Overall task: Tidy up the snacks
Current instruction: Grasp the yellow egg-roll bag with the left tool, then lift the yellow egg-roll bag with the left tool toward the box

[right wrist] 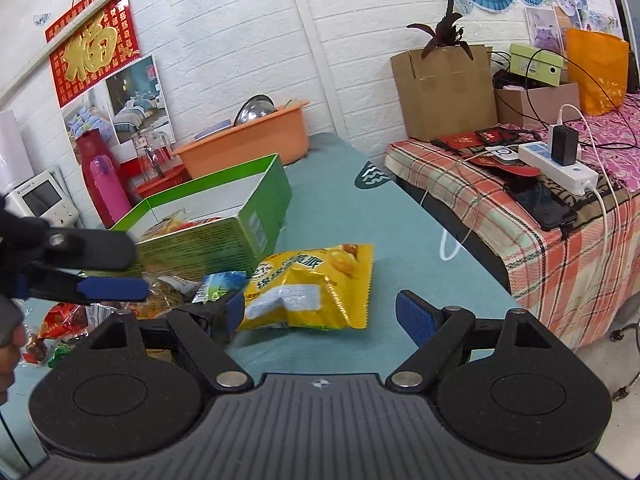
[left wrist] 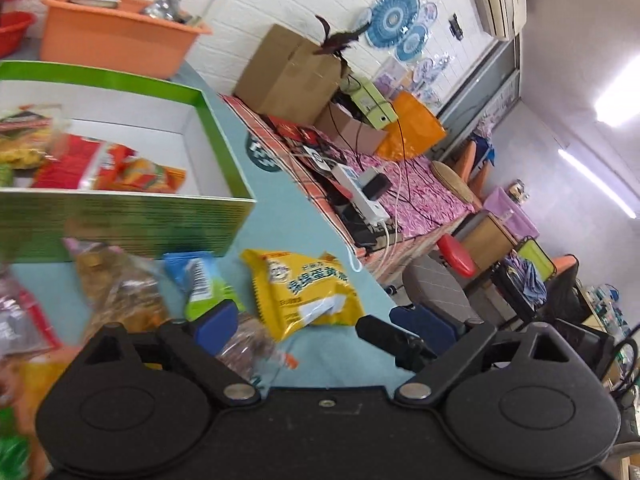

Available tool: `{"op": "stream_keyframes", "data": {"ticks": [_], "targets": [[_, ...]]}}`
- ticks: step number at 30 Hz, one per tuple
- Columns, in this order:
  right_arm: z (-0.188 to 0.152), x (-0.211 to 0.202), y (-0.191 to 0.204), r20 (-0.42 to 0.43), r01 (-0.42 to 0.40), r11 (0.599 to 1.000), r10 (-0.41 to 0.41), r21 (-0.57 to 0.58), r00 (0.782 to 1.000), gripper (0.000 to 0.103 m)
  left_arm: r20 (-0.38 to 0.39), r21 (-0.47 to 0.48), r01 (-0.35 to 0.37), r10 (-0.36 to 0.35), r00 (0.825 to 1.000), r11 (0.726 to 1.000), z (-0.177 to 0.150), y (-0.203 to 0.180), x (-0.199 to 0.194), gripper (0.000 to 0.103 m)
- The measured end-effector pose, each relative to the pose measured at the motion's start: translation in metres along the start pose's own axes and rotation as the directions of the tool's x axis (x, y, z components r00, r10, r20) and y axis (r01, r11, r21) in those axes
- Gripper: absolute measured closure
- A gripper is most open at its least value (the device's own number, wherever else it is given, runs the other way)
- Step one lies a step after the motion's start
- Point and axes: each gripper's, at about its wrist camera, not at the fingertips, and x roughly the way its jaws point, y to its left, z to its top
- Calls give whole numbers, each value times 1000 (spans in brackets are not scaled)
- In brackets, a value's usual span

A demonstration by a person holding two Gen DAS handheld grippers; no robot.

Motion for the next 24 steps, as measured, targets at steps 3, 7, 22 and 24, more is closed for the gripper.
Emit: {"op": "stream_keyframes", "data": {"ticks": [3, 7, 22, 24], "targets": [[1, 4, -6, -5, -14, 1000, 14, 6, 1000, 0, -34, -2, -10, 10, 999, 1000, 8, 1, 27, 0], [3, 11, -12, -14, -42, 999, 42, 17, 999, 0, -68, -4, -36, 35, 997, 999, 15, 7, 54, 0], [4, 39, -21, -67, -104, 993, 107, 47, 992, 0, -111, 18, -75, 77, 991, 997, 20, 16, 84, 20], [2, 43, -22, -87, -134, 988, 140, 71, 986, 28, -127, 40, -82, 86, 988, 996, 18, 14, 87, 55]]}}
